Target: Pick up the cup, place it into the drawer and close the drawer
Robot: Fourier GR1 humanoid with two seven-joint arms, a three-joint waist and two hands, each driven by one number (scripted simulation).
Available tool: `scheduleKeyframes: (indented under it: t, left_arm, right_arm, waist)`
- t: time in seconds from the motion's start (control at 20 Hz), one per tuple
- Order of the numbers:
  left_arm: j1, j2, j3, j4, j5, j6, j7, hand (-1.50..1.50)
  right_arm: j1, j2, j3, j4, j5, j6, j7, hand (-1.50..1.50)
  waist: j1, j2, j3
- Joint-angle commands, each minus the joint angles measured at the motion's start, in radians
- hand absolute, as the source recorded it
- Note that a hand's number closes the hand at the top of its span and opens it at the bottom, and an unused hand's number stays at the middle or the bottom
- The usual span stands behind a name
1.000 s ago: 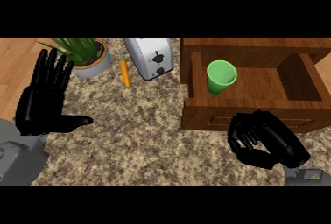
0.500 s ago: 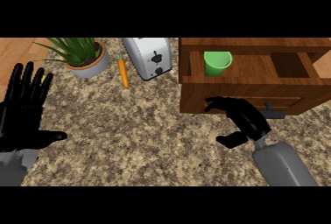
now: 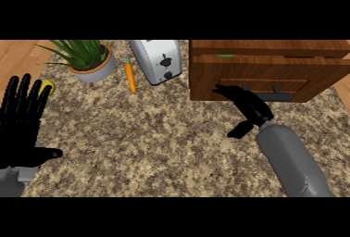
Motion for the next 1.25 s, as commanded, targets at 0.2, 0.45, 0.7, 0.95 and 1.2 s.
scheduleKeyframes:
  t: [0.2,0.45,0.7,0.95,1.2]
  left_arm:
    - [-0.045,-0.032,0.033,0.089,-0.008,-0.071,0.007,-1.50]
    - [-0.037,-0.041,0.025,0.069,-0.033,-0.073,0.001,-1.50]
    - [-0.031,-0.036,0.029,0.031,-0.024,-0.061,0.031,-1.50]
    - [-0.070,-0.029,0.034,0.094,-0.040,-0.105,0.013,-1.50]
    - [-0.069,-0.041,0.026,0.065,-0.050,-0.091,0.016,-1.50]
  right_arm:
    - [-0.276,-0.006,-0.123,0.406,-0.024,-0.016,-0.097,-1.50]
    - [-0.381,-0.091,-0.155,0.518,-0.029,0.052,-0.149,-1.50]
    - [-0.372,-0.132,-0.171,0.587,-0.024,0.011,-0.214,-1.50]
    - [-0.433,-0.165,-0.196,0.610,-0.043,0.051,-0.207,-1.50]
    - [-0.451,-0.181,-0.205,0.633,-0.052,0.064,-0.221,-1.50]
  waist:
    - [0.017,0.015,0.004]
    - [0.035,0.021,0.004]
    - [0.056,0.031,0.006]
    - [0.059,0.042,0.006]
    - [0.068,0.037,0.006]
